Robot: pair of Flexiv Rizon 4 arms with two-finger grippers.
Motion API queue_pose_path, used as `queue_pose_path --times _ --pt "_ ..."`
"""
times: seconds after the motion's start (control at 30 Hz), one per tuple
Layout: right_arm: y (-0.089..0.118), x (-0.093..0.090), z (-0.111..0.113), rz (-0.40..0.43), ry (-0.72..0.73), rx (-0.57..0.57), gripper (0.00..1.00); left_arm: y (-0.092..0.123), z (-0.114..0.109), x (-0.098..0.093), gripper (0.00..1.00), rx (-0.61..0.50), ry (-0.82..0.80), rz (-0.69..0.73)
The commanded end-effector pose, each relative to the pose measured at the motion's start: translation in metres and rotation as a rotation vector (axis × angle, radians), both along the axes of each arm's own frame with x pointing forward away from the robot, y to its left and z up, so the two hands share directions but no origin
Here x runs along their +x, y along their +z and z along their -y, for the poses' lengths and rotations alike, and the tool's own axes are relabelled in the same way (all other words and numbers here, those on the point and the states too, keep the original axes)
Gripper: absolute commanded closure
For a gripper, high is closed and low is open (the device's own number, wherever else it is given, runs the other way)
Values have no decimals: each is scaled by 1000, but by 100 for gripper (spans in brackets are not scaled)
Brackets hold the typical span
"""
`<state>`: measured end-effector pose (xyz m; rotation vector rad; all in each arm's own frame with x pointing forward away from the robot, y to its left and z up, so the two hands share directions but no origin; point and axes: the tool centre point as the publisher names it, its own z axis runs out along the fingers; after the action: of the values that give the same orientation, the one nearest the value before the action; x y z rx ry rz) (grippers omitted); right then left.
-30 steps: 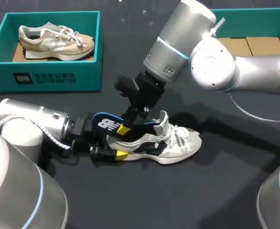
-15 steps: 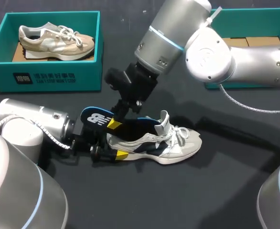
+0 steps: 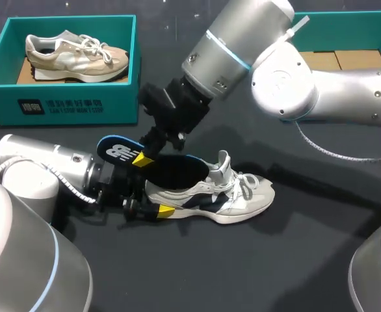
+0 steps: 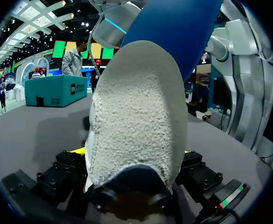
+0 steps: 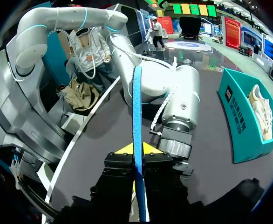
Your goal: Take the shoe out of the shoebox, open the shoe tongue, remove and reinsert the insole, then place the shoe into the shoebox
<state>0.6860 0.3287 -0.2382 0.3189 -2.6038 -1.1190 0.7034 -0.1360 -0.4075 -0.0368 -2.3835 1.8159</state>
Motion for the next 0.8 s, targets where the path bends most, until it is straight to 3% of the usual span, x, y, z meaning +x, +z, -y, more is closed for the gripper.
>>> queue_pose_path --times 0.03,0.3,0.8 --pt "16 -12 7 13 -23 72 100 -1 1 0 100 2 0 0" --pt "87 -22 7 18 -71 237 100 -1 1 0 100 2 0 0" --pt "87 -22 7 18 -71 237 100 -1 1 0 100 2 0 0"
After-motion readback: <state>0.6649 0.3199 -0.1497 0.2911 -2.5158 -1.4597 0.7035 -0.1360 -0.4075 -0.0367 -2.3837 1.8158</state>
